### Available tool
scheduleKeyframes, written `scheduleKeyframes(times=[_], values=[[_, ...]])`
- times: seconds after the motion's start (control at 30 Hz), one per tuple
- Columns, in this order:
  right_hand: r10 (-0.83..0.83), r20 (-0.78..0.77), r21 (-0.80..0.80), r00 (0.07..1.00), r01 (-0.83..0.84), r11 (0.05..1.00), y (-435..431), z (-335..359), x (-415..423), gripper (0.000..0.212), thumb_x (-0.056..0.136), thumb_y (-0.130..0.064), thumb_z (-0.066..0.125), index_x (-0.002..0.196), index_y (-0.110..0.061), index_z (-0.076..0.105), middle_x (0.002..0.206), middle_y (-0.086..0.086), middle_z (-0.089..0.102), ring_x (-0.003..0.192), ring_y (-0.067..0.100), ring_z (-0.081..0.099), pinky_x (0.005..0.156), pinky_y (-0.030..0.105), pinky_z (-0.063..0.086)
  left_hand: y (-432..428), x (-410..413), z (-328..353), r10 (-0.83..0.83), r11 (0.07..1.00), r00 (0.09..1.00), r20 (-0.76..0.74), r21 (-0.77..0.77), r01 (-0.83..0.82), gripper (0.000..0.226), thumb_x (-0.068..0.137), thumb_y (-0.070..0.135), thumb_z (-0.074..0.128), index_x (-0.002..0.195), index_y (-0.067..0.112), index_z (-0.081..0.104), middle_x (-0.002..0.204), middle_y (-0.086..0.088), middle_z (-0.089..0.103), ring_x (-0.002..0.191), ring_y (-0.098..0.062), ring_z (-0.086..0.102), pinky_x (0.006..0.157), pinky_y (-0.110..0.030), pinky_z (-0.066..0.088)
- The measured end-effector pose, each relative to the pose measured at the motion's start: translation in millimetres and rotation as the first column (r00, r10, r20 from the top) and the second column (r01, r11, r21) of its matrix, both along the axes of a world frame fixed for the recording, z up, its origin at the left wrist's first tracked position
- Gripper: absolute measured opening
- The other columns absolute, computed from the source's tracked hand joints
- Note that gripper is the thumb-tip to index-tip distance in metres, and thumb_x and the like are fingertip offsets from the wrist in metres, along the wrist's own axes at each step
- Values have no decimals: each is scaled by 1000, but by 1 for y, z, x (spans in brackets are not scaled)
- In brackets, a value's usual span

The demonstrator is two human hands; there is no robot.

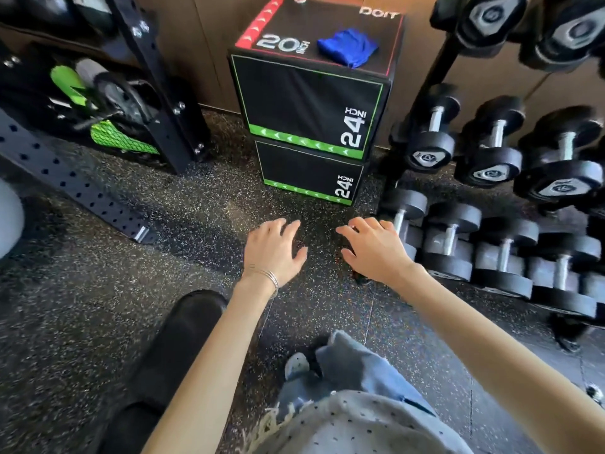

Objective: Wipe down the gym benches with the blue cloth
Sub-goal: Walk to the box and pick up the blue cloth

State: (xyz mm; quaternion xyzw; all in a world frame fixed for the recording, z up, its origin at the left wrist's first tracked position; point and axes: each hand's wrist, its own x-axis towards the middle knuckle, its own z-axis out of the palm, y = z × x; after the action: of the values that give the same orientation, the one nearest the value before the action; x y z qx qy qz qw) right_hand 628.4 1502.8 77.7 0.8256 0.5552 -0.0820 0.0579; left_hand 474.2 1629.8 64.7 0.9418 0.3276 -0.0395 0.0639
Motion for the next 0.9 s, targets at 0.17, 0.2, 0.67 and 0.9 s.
scheduleKeyframes(times=[0.17, 0.2, 0.67, 0.9], values=[[-12, -49, -57, 999, 9, 998, 35, -17, 33, 48, 94, -40, 45, 140, -26, 38, 138, 2, 42, 125, 25, 41, 103, 45, 34, 31, 30, -16, 2, 998, 999, -42, -60, -5, 59, 93, 51, 38, 145, 26, 30, 147, -5, 38, 135, -24, 34, 108, -39, 32], [-9, -52, -59, 999, 6, 998, 44, -20, 43, 48, 94, -40, 45, 139, -27, 38, 137, 2, 43, 124, 25, 42, 103, 45, 35, 38, 38, -19, 1, 998, 999, -43, -63, -3, 59, 93, 51, 38, 145, 26, 30, 147, -4, 38, 135, -23, 34, 108, -39, 33], [67, -26, -8, 997, -67, 998, 188, -6, 236, 48, 91, -36, 50, 136, -22, 45, 138, 7, 44, 123, 28, 45, 99, 42, 38, 167, 217, -3, -5, 1000, 999, -33, -16, 4, 59, 92, 51, 39, 145, 26, 29, 146, -3, 39, 134, -22, 35, 107, -38, 33], [73, -37, -43, 997, -74, 996, 223, -21, 286, 48, 92, -36, 49, 138, -23, 42, 140, 6, 40, 124, 28, 43, 97, 41, 38, 201, 266, -12, -20, 999, 998, -55, -51, 17, 61, 92, 50, 42, 146, 26, 27, 146, -4, 37, 135, -24, 34, 107, -38, 32]])
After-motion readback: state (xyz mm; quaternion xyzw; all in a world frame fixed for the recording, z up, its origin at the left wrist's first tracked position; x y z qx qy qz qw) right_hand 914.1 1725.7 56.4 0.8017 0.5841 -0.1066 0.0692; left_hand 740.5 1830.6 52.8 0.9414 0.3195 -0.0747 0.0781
